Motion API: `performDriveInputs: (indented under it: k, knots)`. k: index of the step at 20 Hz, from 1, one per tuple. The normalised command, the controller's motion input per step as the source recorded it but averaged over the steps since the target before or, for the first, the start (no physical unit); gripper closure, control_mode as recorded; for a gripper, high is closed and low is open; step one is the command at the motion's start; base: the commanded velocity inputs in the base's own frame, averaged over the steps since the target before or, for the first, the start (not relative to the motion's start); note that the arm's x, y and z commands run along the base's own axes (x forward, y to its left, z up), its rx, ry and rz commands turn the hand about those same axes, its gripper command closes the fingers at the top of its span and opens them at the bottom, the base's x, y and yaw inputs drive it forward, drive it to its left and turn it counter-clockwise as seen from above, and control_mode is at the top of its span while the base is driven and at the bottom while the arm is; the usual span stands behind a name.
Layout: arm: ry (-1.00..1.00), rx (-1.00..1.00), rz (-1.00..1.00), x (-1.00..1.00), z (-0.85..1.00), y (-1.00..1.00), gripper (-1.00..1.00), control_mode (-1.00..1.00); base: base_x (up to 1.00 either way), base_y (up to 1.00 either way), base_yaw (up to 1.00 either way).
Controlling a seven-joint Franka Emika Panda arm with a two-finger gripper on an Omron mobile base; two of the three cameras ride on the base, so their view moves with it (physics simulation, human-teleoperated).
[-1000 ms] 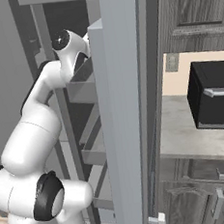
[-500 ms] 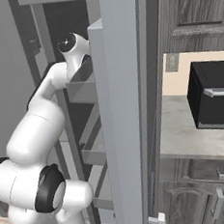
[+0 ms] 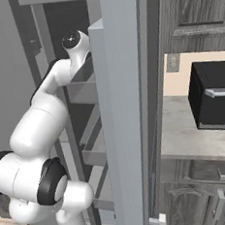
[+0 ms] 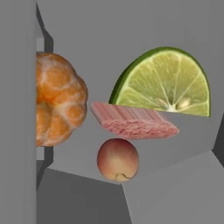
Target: Take the tangerine and lemon wedge from the second highest rack and move them to the highest rack where the steak and peach are located, to maximize freezer space. Close the freezer door after rearranging.
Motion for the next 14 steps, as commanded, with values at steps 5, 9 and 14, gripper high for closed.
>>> performDriveInputs:
  k: [5, 9, 14]
  knots:
    - [0.0, 0.0, 0.01, 0.28, -0.2, -0.17, 1.0, -1.0, 0.0, 0.0, 0.0]
    - [0.0, 0.0, 0.02, 0.01, -0.15, -0.06, -1.0, -1.0, 0.0, 0.0, 0.0]
    - [0.0, 0.0, 0.02, 0.0, -0.05, -0.02, -1.0, -1.0, 0.0, 0.0, 0.0]
